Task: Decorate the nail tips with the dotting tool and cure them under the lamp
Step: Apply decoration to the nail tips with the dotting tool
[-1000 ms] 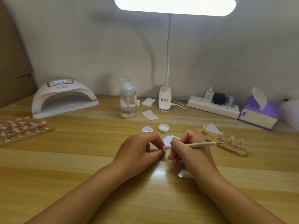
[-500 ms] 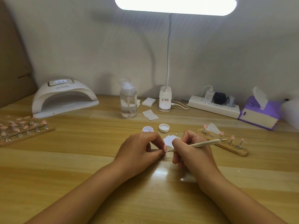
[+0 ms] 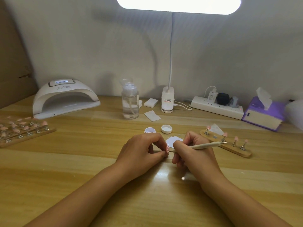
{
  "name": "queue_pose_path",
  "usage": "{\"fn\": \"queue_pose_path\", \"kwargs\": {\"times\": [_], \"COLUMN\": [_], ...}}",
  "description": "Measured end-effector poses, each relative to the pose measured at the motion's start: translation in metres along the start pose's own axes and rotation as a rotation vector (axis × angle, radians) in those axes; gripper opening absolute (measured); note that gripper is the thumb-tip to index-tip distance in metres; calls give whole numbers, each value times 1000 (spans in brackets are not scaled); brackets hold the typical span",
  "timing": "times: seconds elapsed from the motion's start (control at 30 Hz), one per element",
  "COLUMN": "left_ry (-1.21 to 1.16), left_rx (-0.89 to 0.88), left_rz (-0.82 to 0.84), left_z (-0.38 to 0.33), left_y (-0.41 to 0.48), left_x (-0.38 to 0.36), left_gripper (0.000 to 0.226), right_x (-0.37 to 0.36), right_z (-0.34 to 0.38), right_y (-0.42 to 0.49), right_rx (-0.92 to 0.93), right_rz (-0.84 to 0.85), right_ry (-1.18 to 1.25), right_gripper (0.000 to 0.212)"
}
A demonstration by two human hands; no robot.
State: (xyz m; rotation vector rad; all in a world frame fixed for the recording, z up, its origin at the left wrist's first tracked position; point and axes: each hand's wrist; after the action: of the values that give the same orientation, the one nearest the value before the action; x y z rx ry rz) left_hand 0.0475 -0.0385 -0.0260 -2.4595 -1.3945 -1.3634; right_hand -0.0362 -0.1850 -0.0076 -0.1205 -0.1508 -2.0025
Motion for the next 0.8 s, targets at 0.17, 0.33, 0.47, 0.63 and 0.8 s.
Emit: {"fn": "queue_pose_path", "kwargs": {"times": [0.17, 0.33, 0.47, 0.63, 0.8], "left_ry": [-9, -20, -28, -18, -10], "left_rx": [1, 4, 0, -5, -12], "left_rz": [4, 3, -2, 2, 10], "left_z": [-1, -1, -1, -1, -1], "left_y": [1, 0, 0, 0, -1], "left_x": [0, 0, -1, 0, 0], "left_gripper": [8, 8, 6, 7, 9], "right_x": [-1, 0, 3, 1, 1], "right_z": [1, 2, 2, 1, -1], "right_y": [-1, -1, 0, 1, 2], "right_rx": [-11, -5, 13, 16, 23], "right_rz": [-3, -13, -51, -32, -18], "right_ry": [2, 42, 137, 138, 121], "right_gripper": [23, 28, 22, 19, 19]}}
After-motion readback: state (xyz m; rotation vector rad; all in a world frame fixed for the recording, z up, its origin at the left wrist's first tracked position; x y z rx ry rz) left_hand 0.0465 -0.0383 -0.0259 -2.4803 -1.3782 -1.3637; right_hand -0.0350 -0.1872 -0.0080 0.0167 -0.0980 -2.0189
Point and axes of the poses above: each hand's wrist, its own y-axis towards the middle knuckle, its own x-axis out of the back of the hand, z = x × y, and after that the axes turned 2 degrees about -x, right-handed
